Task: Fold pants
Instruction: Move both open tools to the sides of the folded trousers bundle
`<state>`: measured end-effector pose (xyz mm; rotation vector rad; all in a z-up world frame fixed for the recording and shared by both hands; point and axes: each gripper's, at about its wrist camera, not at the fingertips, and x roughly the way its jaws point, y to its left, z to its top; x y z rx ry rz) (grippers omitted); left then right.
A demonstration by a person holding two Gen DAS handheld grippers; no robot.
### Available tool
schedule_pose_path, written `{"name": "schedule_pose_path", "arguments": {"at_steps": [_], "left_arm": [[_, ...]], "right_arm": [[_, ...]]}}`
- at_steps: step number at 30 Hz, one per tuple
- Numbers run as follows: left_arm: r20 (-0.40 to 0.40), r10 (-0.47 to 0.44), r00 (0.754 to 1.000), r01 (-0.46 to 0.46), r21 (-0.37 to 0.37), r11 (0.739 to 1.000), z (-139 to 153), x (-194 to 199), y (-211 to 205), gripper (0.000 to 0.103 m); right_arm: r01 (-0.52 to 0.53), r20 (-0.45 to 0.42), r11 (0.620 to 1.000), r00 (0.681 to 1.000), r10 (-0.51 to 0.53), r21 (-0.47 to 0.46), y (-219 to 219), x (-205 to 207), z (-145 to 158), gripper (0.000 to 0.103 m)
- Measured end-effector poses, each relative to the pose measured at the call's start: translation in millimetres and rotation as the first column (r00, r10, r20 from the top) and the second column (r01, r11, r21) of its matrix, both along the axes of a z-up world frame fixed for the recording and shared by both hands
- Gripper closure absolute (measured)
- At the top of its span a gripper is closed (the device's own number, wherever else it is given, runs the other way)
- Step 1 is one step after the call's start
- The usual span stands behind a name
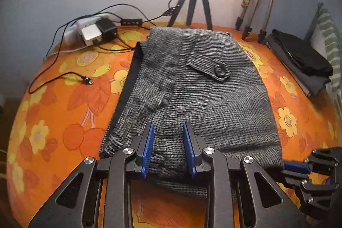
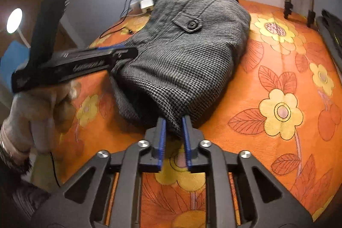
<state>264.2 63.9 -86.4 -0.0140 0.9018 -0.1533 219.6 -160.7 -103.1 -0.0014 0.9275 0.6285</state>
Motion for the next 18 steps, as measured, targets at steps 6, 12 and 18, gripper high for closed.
{"name": "schedule_pose_path", "arguments": {"at_steps": [6,12,18], "left_arm": [[0.066,-0.009,0.998,0.012,-0.056,0.998,22,-13,-1,0.077],[0.086,-0.159,0.984,0.167,-0.099,0.981,28,-29,-36,0.077],[0.055,-0.287,0.956,0.290,-0.042,0.956,15,-37,-76,0.077]], "right_arm": [[-0.125,-0.081,0.987,0.988,0.134,0.099,-17,-8,0,0.095],[0.032,-0.073,0.984,0.997,-0.020,0.173,-55,9,14,0.079],[0.212,-0.096,0.944,0.976,-0.193,0.254,-84,56,21,0.070]]}}
